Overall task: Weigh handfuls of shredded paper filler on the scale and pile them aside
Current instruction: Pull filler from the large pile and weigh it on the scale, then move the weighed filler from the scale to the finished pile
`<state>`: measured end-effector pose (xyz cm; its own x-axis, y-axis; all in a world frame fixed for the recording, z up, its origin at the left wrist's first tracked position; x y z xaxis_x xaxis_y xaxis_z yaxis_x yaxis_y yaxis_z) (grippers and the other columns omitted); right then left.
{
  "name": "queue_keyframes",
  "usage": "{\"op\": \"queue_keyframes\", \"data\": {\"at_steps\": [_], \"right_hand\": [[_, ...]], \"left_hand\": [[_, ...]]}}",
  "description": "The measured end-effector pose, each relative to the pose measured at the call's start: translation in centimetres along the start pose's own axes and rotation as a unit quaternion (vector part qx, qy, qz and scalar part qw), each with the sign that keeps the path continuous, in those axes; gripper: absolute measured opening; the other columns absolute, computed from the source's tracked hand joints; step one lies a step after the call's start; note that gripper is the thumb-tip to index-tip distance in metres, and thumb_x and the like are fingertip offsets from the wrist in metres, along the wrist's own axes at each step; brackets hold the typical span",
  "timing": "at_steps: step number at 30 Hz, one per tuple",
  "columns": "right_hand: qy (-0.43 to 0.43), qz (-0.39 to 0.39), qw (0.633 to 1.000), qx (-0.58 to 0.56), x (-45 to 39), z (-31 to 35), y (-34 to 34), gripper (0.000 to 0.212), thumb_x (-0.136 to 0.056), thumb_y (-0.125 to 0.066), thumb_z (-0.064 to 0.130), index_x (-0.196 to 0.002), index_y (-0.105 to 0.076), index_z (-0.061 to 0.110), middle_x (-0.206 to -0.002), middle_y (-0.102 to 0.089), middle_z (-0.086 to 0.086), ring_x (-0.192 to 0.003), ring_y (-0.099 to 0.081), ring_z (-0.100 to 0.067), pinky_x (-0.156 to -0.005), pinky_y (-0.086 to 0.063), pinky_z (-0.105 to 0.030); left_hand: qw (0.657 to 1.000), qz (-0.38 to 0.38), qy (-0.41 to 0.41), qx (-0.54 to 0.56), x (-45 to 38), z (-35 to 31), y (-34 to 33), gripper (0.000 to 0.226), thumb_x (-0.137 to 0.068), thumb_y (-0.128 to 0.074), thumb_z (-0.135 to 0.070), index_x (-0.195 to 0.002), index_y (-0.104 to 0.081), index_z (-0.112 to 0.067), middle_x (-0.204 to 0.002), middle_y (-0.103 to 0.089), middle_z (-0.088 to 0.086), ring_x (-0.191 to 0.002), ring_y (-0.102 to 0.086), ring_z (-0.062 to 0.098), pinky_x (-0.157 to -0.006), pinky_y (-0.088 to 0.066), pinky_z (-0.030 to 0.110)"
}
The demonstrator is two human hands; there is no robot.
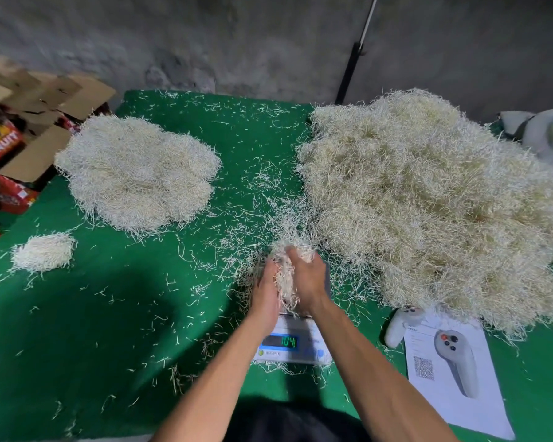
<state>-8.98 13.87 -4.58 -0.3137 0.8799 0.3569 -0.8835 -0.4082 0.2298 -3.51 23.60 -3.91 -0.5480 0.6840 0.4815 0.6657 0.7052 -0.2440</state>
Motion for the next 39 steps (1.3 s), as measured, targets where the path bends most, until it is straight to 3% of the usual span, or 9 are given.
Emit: {"op": "queue_keyframes", "data": {"at_steps": [4, 8, 11, 15, 22, 25, 30, 35, 39], "right_hand": [[0.216, 0.007, 0.972, 0.091, 2.8, 2.5, 0.0, 0.045, -0.088, -0.062, 0.055, -0.124, -0.061, 0.026, -0.098, -0.075, -0.002, -0.071, -0.064, -0.006, -0.064, -0.055, -0.032], [0.401, 0.126, 0.899, 0.121, 6.6, 2.5, -2.3, 0.036, -0.104, -0.048, 0.051, -0.11, -0.065, 0.02, -0.128, -0.061, 0.008, -0.122, -0.056, -0.008, -0.107, -0.042, -0.028], [0.375, 0.068, 0.922, 0.075, 5.5, 5.0, -2.8, 0.031, -0.104, -0.051, 0.047, -0.098, -0.067, 0.021, -0.121, -0.058, 0.008, -0.12, -0.054, -0.008, -0.105, -0.043, -0.033], [0.307, 0.089, 0.939, 0.124, 3.3, 6.6, -1.6, 0.041, -0.103, -0.052, 0.048, -0.139, -0.055, 0.03, -0.146, -0.05, 0.009, -0.134, -0.044, -0.003, -0.114, -0.036, -0.033], [0.44, 0.111, 0.88, 0.141, 5.2, 8.8, -4.3, 0.038, -0.103, -0.049, 0.039, -0.133, -0.067, 0.023, -0.137, -0.062, 0.013, -0.129, -0.052, 0.001, -0.111, -0.042, -0.026], [0.404, 0.096, 0.892, 0.179, 3.1, 10.5, -3.1, 0.045, -0.105, -0.041, 0.05, -0.131, -0.068, 0.025, -0.125, -0.066, 0.009, -0.116, -0.057, -0.006, -0.103, -0.045, -0.036], [0.453, 0.061, 0.864, 0.209, 2.4, 9.2, -3.0, 0.039, -0.108, -0.041, 0.029, -0.135, -0.065, 0.015, -0.134, -0.064, -0.001, -0.126, -0.051, -0.011, -0.11, -0.039, -0.041], [0.443, 0.137, 0.867, 0.18, 2.9, 10.6, -5.9, 0.04, -0.104, -0.05, 0.047, -0.133, -0.068, 0.024, -0.146, -0.056, 0.01, -0.134, -0.049, 0.001, -0.114, -0.034, -0.017], [0.394, 0.122, 0.907, 0.084, 2.1, 13.3, -7.1, 0.02, -0.097, -0.069, 0.034, -0.115, -0.074, 0.025, -0.114, -0.073, 0.015, -0.105, -0.066, 0.005, -0.093, -0.051, -0.016]], "left_hand": [[0.977, -0.001, 0.083, 0.196, -0.5, -2.2, 0.0, 0.067, -0.091, -0.051, -0.072, -0.116, -0.071, -0.014, -0.125, -0.069, 0.015, -0.116, -0.065, 0.029, -0.107, -0.046, 0.053], [0.954, 0.058, 0.145, 0.257, -1.5, -4.0, 1.8, 0.066, -0.093, -0.055, -0.067, -0.117, -0.067, -0.006, -0.127, -0.065, 0.024, -0.114, -0.065, 0.033, -0.111, -0.042, 0.036], [0.965, 0.051, 0.189, 0.176, -1.3, -2.3, 1.5, 0.036, -0.111, -0.032, -0.025, -0.122, -0.056, 0.0, -0.132, -0.057, 0.029, -0.137, -0.048, 0.034, -0.115, -0.033, 0.022], [0.957, 0.045, 0.188, 0.216, -1.1, -5.5, 0.6, 0.045, -0.107, -0.036, -0.035, -0.117, -0.061, 0.0, -0.105, -0.073, 0.023, -0.089, -0.072, 0.031, -0.073, -0.06, 0.036], [0.916, 0.031, 0.14, 0.375, -0.7, -6.8, 0.4, 0.052, -0.106, -0.039, -0.045, -0.125, -0.062, -0.003, -0.119, -0.065, 0.028, -0.128, -0.054, 0.033, -0.12, -0.029, 0.049], [0.937, 0.127, 0.146, 0.29, -0.4, -7.5, -0.2, 0.056, -0.104, -0.039, -0.053, -0.123, -0.065, -0.007, -0.121, -0.067, 0.022, -0.117, -0.063, 0.035, -0.104, -0.048, 0.049], [0.939, 0.067, 0.1, 0.322, -1.7, -10.0, 2.1, 0.043, -0.107, -0.033, -0.035, -0.108, -0.062, -0.004, -0.09, -0.066, 0.017, -0.081, -0.067, 0.027, -0.076, -0.058, 0.035], [0.952, 0.037, 0.122, 0.28, -2.2, -9.8, 2.1, 0.055, -0.105, -0.04, -0.053, -0.12, -0.062, -0.005, -0.104, -0.069, 0.016, -0.104, -0.065, 0.029, -0.096, -0.053, 0.043], [0.955, 0.108, 0.105, 0.257, -2.6, -12.7, 3.5, 0.053, -0.108, -0.032, -0.047, -0.112, -0.061, -0.002, -0.097, -0.069, 0.014, -0.099, -0.067, 0.027, -0.09, -0.057, 0.04]]}}
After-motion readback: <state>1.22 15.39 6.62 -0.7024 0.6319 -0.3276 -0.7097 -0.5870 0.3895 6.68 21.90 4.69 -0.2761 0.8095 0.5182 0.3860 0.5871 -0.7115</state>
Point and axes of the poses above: each hand's wrist, its own x-axis away from the middle knuckle, its own y-axis out of the back of the hand, z = x × y, the point moved 3 cm from there along -x, towards the middle knuckle
